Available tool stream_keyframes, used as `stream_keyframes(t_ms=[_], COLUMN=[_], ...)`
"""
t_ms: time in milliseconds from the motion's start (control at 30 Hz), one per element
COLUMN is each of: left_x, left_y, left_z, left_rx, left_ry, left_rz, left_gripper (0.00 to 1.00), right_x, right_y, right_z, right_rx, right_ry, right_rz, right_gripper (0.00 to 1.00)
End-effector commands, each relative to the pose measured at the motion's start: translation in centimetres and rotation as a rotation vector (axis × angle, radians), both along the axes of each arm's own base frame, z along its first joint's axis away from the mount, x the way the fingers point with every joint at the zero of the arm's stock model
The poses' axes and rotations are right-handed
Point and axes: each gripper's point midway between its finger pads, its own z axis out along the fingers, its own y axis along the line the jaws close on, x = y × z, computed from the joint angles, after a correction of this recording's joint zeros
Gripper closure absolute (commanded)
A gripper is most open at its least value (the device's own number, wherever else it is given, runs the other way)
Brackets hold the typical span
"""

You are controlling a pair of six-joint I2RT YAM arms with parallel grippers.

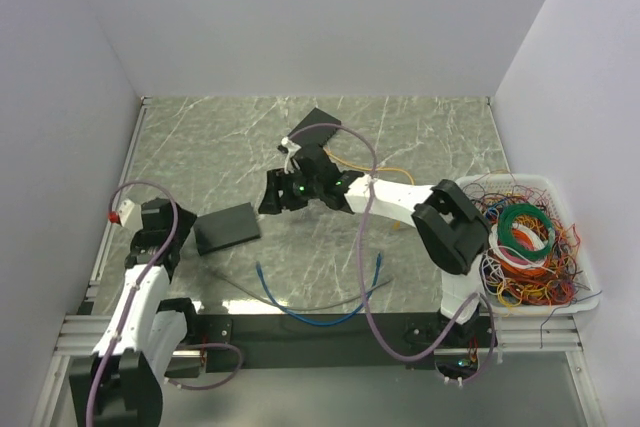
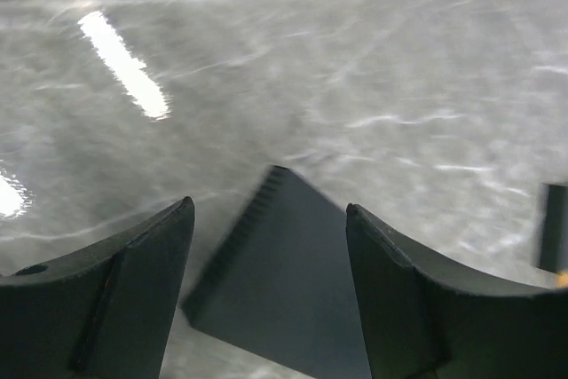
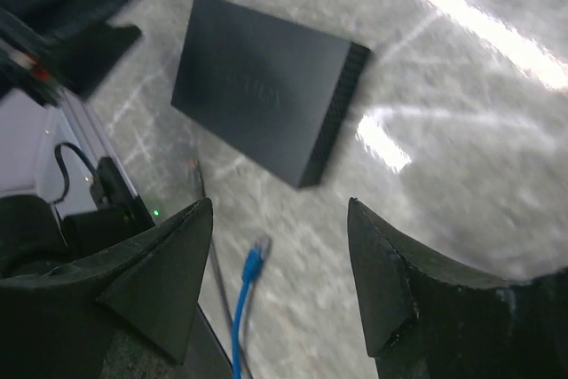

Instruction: Insert the plug into the switch port

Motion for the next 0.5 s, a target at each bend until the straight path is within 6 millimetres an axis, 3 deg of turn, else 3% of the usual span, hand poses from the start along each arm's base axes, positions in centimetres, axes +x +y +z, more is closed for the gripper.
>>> stream_keyframes(t_ms=[0, 33, 233, 467], left_x=[0.9, 1.0, 1.9, 2.1], left_y=[-0.8, -0.8, -2.0, -3.3], left_z=[-1.2, -1.6, -2.6, -2.8], left_rx=[-0.051, -0.055, -0.121, -0.177], left_ry=[-0.003, 0.016, 0.040, -0.002], left_rz=[-0.079, -0.086, -0.134, -0.161], left_gripper=[0.26, 0.27, 0.25, 0.29], right_x=[1.3, 1.7, 2.6, 1.6], right_y=[2.7, 3.3, 4.1, 5.1], right_z=[1.4, 2.0, -1.0, -4.6], right_rx=[0.087, 0.101, 0.061, 0.010], right_ry=[0.020, 0.018, 0.083, 0.147], right_rz=[0.021, 0.021, -0.016, -0.007], right_gripper=[0.31, 0.31, 0.31, 0.31])
